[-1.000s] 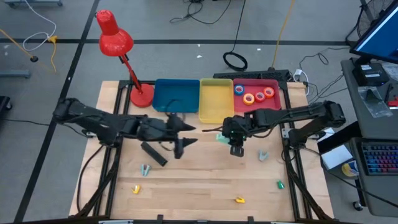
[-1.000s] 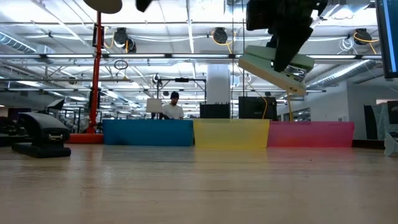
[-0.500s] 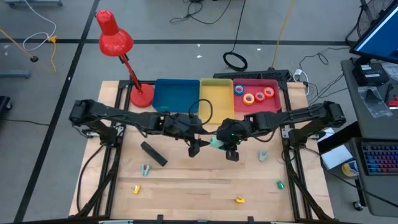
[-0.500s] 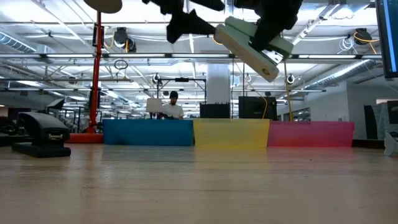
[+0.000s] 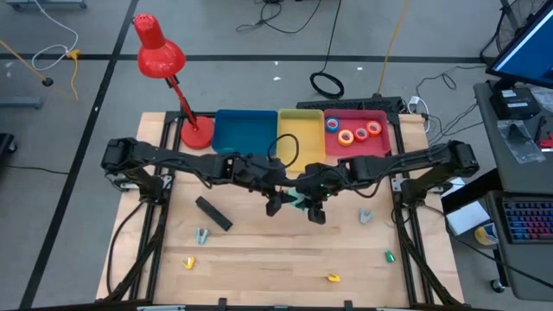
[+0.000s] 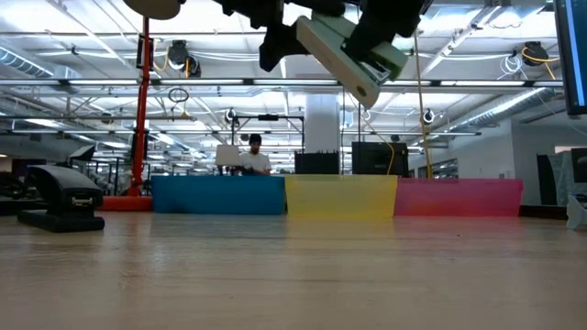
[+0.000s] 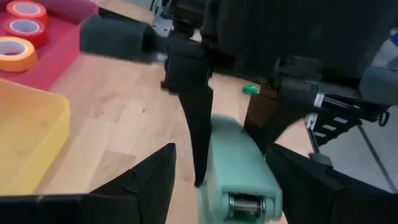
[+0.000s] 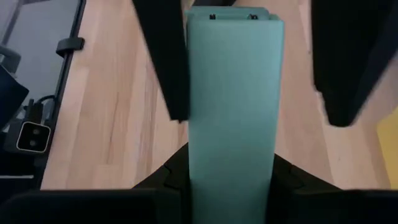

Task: Pick and place Stapler, Stapler remover, tape
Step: Put the large light blue stapler into the blue bin

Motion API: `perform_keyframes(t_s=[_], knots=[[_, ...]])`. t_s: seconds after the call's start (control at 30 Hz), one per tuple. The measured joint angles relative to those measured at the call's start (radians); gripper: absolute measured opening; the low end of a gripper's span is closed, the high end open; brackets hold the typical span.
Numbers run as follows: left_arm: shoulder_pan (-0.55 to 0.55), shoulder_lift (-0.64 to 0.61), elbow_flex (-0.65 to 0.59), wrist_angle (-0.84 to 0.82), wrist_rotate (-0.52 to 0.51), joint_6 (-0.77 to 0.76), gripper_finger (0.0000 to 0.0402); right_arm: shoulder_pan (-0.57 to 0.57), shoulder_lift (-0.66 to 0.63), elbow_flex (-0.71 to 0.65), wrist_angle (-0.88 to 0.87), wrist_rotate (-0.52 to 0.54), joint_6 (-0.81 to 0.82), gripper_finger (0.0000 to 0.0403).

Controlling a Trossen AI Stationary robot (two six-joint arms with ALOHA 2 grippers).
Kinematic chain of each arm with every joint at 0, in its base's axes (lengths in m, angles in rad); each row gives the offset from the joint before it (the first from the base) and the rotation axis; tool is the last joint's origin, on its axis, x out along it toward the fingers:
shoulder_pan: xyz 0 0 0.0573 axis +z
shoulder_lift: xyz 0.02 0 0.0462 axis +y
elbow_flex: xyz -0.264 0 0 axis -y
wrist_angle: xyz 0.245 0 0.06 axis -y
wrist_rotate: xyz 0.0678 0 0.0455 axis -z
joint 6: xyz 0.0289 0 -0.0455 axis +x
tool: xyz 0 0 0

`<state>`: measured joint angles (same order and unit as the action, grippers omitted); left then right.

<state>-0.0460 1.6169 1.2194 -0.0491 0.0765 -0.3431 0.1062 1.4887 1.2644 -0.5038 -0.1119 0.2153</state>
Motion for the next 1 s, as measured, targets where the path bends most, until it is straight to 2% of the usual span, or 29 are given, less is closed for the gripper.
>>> perform_keyframes(t_s=[0.43, 0.53, 0.67, 0.93, 1.0], knots=[[0.000, -0.002, 0.000, -0.078, 0.046, -0.018, 0.0242, 0.000, 0.017, -0.001, 0.085, -0.021, 0.032, 0.0101], [0.000, -0.002, 0.000, -0.087, 0.054, -0.032, 0.0211, 0.000, 0.017, -0.001, 0.096, -0.019, 0.035, 0.0101], [-0.002, -0.002, 0.000, -0.067, 0.076, -0.007, 0.0136, 0.000, 0.016, -0.001, 0.104, -0.027, 0.061, 0.0101], [-0.002, -0.002, 0.000, -0.062, 0.079, -0.007, 0.0135, 0.000, 0.016, -0.001, 0.104, -0.046, 0.062, 0.0103], [-0.002, -0.002, 0.000, -0.063, 0.080, -0.011, 0.0135, 0.000, 0.016, -0.001, 0.101, -0.046, 0.066, 0.0134]])
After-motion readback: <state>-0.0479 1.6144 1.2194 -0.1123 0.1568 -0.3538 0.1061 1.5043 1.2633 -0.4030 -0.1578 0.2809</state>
